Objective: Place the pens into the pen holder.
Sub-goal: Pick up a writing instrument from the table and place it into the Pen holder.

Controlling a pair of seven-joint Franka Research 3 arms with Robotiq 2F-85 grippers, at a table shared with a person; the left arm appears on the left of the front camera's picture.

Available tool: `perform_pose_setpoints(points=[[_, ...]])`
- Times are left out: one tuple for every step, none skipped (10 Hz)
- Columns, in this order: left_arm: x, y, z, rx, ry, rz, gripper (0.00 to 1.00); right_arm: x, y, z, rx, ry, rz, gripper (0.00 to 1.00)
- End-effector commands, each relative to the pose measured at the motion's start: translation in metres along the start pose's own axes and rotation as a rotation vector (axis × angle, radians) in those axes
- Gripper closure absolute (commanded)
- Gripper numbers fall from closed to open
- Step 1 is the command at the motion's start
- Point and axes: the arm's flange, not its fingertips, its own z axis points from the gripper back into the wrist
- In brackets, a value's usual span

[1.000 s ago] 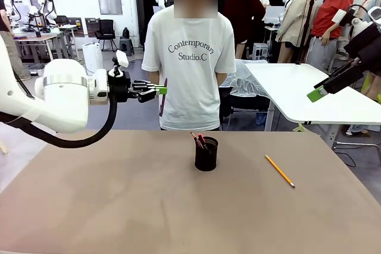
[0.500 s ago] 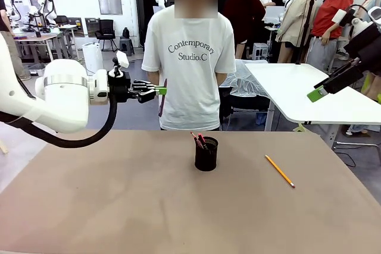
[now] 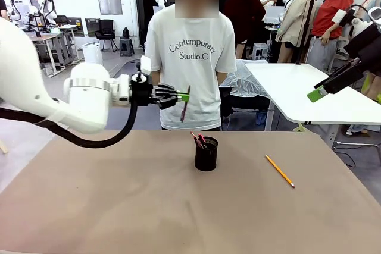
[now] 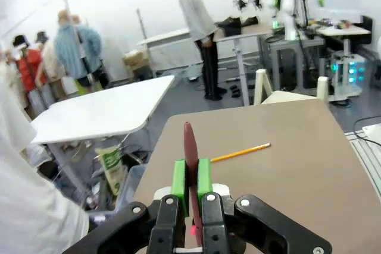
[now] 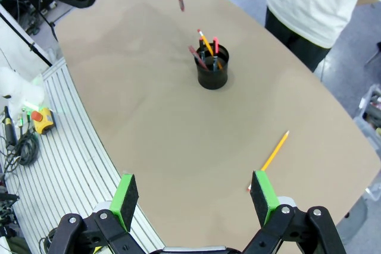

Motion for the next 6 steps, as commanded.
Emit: perform_pose_setpoints(points=[[-0.007,0.019,-0.024,-0.088,-0.055,-0.075,1.0,0.002,0.0,0.001,0.016,-0.018,-0.003,0.0],[-0.01,0.022,-0.041,-0.128,-0.059,-0.09,1.0,0.002,0.0,0.001,0.016,-0.018,-0.003,0.0],[-0.011,0.024,-0.054,-0.155,-0.072,-0.103,1.0,0.002,0.0,0.001,0.016,-0.018,-0.003,0.0],[-0.016,0.025,-0.067,-0.189,-0.101,-0.086,1.0,0.002,0.0,0.001,0.016,-0.018,-0.003,0.0],[-0.023,0.026,-0.077,-0.218,-0.125,-0.086,1.0,0.002,0.0,0.001,0.016,-0.018,-0.003,0.0],[-0.03,0.025,-0.088,-0.238,-0.145,-0.098,1.0,0.002,0.0,0.001,0.016,-0.018,-0.003,0.0]])
